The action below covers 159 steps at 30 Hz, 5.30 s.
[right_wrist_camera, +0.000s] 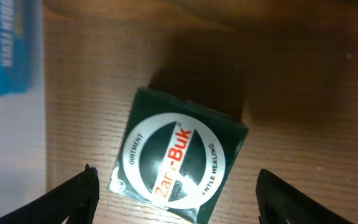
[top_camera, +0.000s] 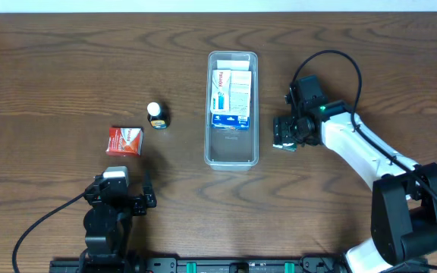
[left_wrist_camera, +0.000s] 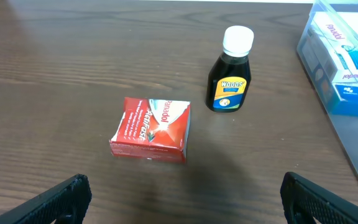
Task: Pack container
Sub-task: 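Move the right gripper to the green Zam-Buk tin and grasp it, then carry the green tin into the container and release it, then withdraw the right gripper to the right side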
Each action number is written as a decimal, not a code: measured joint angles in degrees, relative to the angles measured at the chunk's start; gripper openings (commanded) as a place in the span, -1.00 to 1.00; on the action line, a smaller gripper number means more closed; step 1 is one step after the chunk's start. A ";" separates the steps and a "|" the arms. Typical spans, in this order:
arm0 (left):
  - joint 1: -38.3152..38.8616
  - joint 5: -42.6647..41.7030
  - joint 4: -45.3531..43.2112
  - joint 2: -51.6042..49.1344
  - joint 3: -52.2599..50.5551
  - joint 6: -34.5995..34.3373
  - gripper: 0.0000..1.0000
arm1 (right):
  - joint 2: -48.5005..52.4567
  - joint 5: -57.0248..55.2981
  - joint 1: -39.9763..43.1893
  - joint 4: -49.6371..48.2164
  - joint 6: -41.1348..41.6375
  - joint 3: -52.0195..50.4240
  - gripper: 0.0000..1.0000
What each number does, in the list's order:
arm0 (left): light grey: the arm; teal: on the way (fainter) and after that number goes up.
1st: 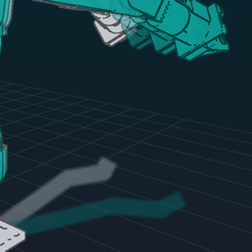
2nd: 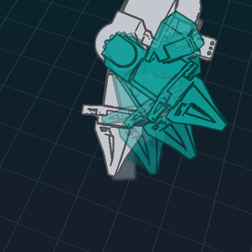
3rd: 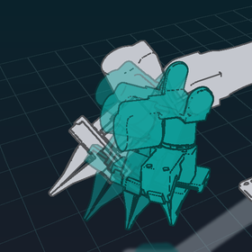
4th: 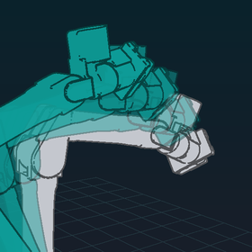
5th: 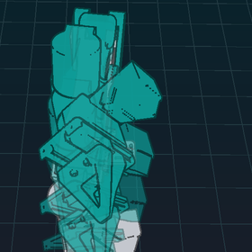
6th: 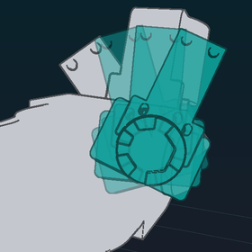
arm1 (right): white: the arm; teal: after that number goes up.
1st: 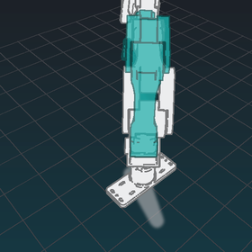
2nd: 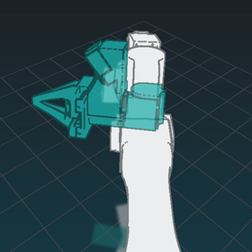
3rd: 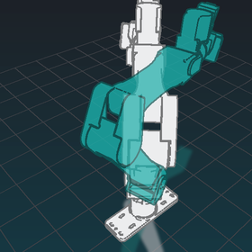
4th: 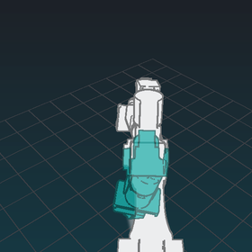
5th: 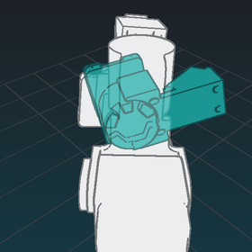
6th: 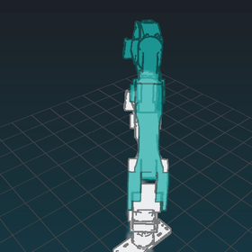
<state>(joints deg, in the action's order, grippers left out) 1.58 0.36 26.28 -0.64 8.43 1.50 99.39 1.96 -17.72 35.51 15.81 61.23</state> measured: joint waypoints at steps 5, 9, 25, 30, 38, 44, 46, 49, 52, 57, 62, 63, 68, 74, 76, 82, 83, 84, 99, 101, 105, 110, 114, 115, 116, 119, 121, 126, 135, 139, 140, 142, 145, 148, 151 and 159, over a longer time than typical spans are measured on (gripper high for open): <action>0.00 0.00 0.00 0.00 0.00 0.00 0.96 | 2.47 0.02 0.00 -1.05 0.61 -0.24 0.57; 0.00 0.00 0.00 0.00 0.00 0.00 0.96 | 4.31 1.20 -0.13 -2.32 2.93 -0.22 0.57; 0.00 0.00 0.00 0.00 0.00 0.00 0.96 | 5.90 -2.99 -0.17 -2.01 6.93 -0.20 0.44; 0.00 0.02 0.00 0.00 0.00 0.00 0.96 | 5.99 -5.35 -0.17 -0.79 4.37 0.90 0.73; 0.00 0.02 0.02 0.00 0.00 0.00 0.96 | 6.01 -10.01 -0.17 -1.03 -1.68 1.62 0.79; 0.00 0.00 0.02 0.00 0.00 0.00 0.96 | 6.01 -10.62 -0.17 -5.22 -4.15 1.62 0.52; 0.00 0.02 0.00 0.00 0.00 0.00 0.96 | 6.01 -10.01 -0.17 -6.21 -4.52 1.62 0.45; 0.00 0.00 0.00 0.00 0.00 0.00 0.96 | 6.01 -8.85 -0.17 -6.10 -4.26 1.62 0.47; 0.00 0.00 0.00 0.00 0.00 0.00 0.96 | 6.03 -8.39 -0.17 -4.11 -2.43 1.62 0.55; 0.00 0.00 0.00 0.00 0.00 0.00 0.96 | 6.47 -8.13 -0.17 -2.97 1.75 1.62 0.56; 0.00 0.00 0.02 0.00 0.00 0.00 0.96 | 6.73 -7.93 -0.17 -4.20 3.72 1.62 0.36; 0.00 0.00 0.00 0.00 0.00 0.00 0.96 | 6.73 -7.91 -0.17 -4.66 4.13 1.62 0.33; 0.00 0.00 0.00 0.00 0.00 0.00 0.96 | 6.73 -7.91 -0.17 -5.38 4.81 1.68 0.15; 0.00 0.00 0.00 0.00 0.00 0.00 0.96 | 5.90 -7.93 -0.26 0.98 4.83 6.27 0.11; 0.00 0.02 0.02 0.00 0.00 0.00 0.96 | 4.33 -7.96 -0.52 4.52 4.79 9.77 0.11; 0.00 0.02 0.02 0.00 0.00 0.00 0.96 | -2.95 -7.98 -4.02 11.21 4.50 24.72 0.09; 0.00 0.02 0.02 0.00 0.00 0.00 0.96 | -3.91 -7.98 -5.11 11.21 4.42 27.04 0.10; 0.00 0.02 0.02 0.00 0.02 0.00 0.96 | -4.61 -7.93 -6.12 10.93 4.33 28.76 0.09; 0.00 0.00 0.02 0.00 0.02 0.00 0.96 | 12.63 -7.32 -13.68 1.14 7.87 31.12 0.17; 0.00 0.02 0.02 0.00 0.02 0.02 0.96 | 14.69 -7.28 -13.77 1.05 8.50 30.95 0.21; 0.00 0.02 0.02 0.00 0.02 0.00 0.96 | 16.20 -7.32 -13.81 1.09 9.75 30.84 0.29; 0.00 0.00 0.02 0.00 0.02 0.00 0.96 | 16.22 -7.41 -13.81 1.01 10.88 30.84 0.42; 0.00 0.02 0.02 0.00 0.02 0.00 0.96 | 16.20 -7.91 -13.81 0.83 11.54 30.84 0.54; 0.00 0.02 0.02 0.00 0.00 0.00 0.96 | 16.20 -8.00 -13.81 0.81 11.61 30.84 0.54; 0.00 0.00 0.02 0.00 0.02 0.00 0.96 | 16.20 -8.04 -13.81 0.76 11.63 30.84 0.51; 0.00 0.00 0.02 0.00 0.02 0.00 0.96 | 16.20 -8.22 -13.81 0.72 11.82 30.84 0.39; 0.00 0.00 0.02 0.00 0.02 0.00 0.96 | 16.20 -8.26 -13.81 0.68 12.02 30.86 0.28; 0.00 0.00 0.02 0.00 0.00 0.00 0.96 | 16.20 -7.72 -13.81 0.83 12.04 30.86 0.18; 0.00 0.00 0.02 0.00 0.02 0.00 0.96 | 7.85 -4.37 -12.76 8.74 9.64 30.88 0.47; 0.00 0.00 0.02 0.00 0.02 0.00 0.96 | -5.68 -4.20 -8.20 15.69 9.09 31.58 0.64; 0.00 0.02 0.02 0.00 0.02 0.00 0.96 | -9.31 -4.35 -6.54 17.79 8.98 31.95 0.68; 0.00 0.02 0.02 0.00 0.02 0.00 0.96 | -14.84 -4.66 -3.54 21.97 8.96 32.79 0.75; 0.00 0.02 0.02 0.00 0.02 0.00 0.96 | -21.88 -5.86 -0.33 28.74 9.07 32.89 0.99; 0.00 0.02 0.02 0.00 0.02 0.00 0.96 | -25.90 -8.22 0.70 33.57 8.72 32.89 0.99; 0.00 0.00 -0.07 0.00 0.02 0.00 0.96 | -28.04 -11.15 0.72 36.00 8.72 32.89 0.99; 0.00 0.00 -0.17 0.00 0.02 0.00 0.96 | -29.83 -14.56 0.72 36.44 8.33 32.57 0.98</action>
<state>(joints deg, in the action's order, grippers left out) 1.58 0.36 26.11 -0.64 8.45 1.50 69.56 -12.60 -16.99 71.94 24.14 93.80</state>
